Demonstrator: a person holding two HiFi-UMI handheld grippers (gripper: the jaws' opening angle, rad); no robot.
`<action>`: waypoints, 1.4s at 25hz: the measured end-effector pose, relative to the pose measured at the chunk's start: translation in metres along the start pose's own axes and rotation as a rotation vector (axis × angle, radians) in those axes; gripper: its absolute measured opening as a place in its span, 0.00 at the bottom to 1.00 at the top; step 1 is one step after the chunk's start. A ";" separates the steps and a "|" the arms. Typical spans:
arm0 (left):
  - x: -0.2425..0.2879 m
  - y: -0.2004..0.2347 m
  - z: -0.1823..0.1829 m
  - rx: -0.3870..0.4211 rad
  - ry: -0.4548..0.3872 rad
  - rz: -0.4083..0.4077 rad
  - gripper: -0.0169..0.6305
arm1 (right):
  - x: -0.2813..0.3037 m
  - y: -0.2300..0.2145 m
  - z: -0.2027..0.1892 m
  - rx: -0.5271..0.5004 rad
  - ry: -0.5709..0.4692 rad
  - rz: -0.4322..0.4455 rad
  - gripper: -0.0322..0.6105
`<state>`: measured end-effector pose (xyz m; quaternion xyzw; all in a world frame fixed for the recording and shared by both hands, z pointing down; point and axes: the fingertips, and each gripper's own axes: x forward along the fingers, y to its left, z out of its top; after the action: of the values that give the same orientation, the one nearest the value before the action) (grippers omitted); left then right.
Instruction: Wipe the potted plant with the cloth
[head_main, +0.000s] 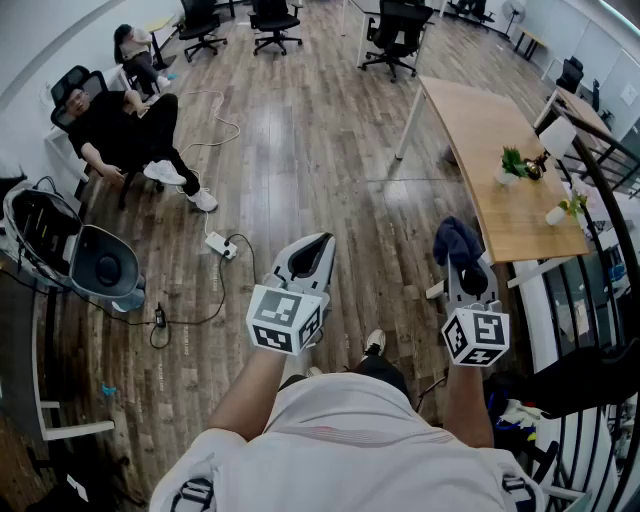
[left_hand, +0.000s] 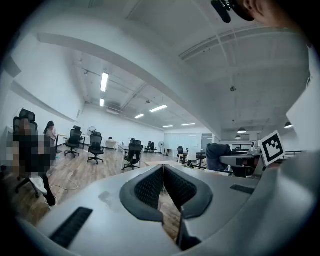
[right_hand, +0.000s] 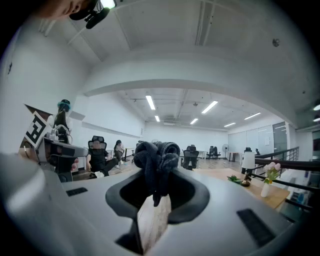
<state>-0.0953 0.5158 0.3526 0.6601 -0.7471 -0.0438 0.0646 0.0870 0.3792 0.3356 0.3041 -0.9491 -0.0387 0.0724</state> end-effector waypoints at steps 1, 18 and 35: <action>0.000 -0.001 0.000 0.000 0.001 -0.001 0.05 | 0.000 -0.001 0.001 0.000 -0.001 0.001 0.26; -0.001 -0.012 0.004 0.015 -0.001 -0.020 0.05 | -0.004 0.003 -0.003 0.001 -0.007 0.015 0.26; 0.036 -0.006 0.002 0.000 0.019 -0.013 0.05 | 0.027 -0.022 -0.012 0.083 -0.007 0.061 0.27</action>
<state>-0.0935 0.4793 0.3514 0.6654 -0.7421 -0.0381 0.0716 0.0802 0.3452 0.3483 0.2776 -0.9590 0.0019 0.0577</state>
